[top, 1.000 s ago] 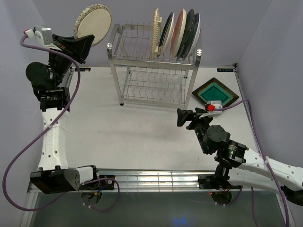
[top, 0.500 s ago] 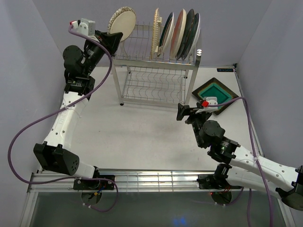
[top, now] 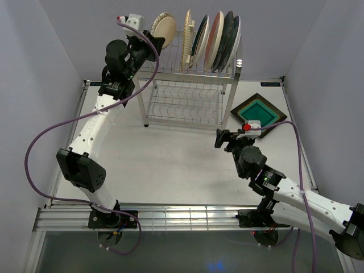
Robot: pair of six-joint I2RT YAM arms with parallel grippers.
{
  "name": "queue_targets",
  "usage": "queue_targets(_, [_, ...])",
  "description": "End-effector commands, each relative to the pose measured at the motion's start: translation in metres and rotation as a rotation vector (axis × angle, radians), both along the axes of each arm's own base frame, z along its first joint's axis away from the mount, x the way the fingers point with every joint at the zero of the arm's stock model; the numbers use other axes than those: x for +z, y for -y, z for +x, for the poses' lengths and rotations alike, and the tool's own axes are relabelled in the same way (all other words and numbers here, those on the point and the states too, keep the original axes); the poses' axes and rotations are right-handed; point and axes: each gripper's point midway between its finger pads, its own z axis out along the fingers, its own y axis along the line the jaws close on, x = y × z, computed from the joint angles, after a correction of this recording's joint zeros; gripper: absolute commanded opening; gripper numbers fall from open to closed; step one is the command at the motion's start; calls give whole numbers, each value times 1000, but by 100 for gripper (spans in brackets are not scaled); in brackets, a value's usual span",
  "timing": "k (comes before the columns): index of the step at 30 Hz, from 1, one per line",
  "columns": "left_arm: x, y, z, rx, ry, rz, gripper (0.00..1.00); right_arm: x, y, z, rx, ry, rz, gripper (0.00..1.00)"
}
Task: Load the plates into the dish rack
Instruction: Insert the plate into the dish rack.
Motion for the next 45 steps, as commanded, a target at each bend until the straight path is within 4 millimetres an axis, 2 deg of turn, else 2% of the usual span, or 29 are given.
queue_targets(1, [40,-6,-10,50,81,-25,0,7,2,4,-7,27,64,90])
queue_targets(3, [40,-3,-9,58,76,-7,0,4,1,4,5,23,65,90])
queue_targets(4, [33,2,-4,59,59,2,0,2,2,4,5,20,69,90])
queue_targets(12, [15,10,6,97,38,44,0,-1,3,6,10,13,77,90])
queue_targets(14, [-2,14,12,102,1,85,0,-3,3,7,8,8,75,90])
queue_targets(16, [-6,17,15,110,-8,98,0,-4,3,7,9,5,76,90])
queue_targets(18, [-18,19,22,109,-38,117,0,-5,3,8,6,3,78,90])
queue_targets(28, [-47,29,38,97,-160,142,0,-14,-1,12,12,-29,67,90])
queue_targets(36, [-54,32,40,92,-191,132,0,-13,0,11,15,-28,76,90])
queue_targets(40, [-55,22,43,148,-206,132,0,-14,1,10,15,-28,78,90])
queue_targets(45, [-54,20,34,144,-217,151,0,-15,1,11,13,-34,80,90])
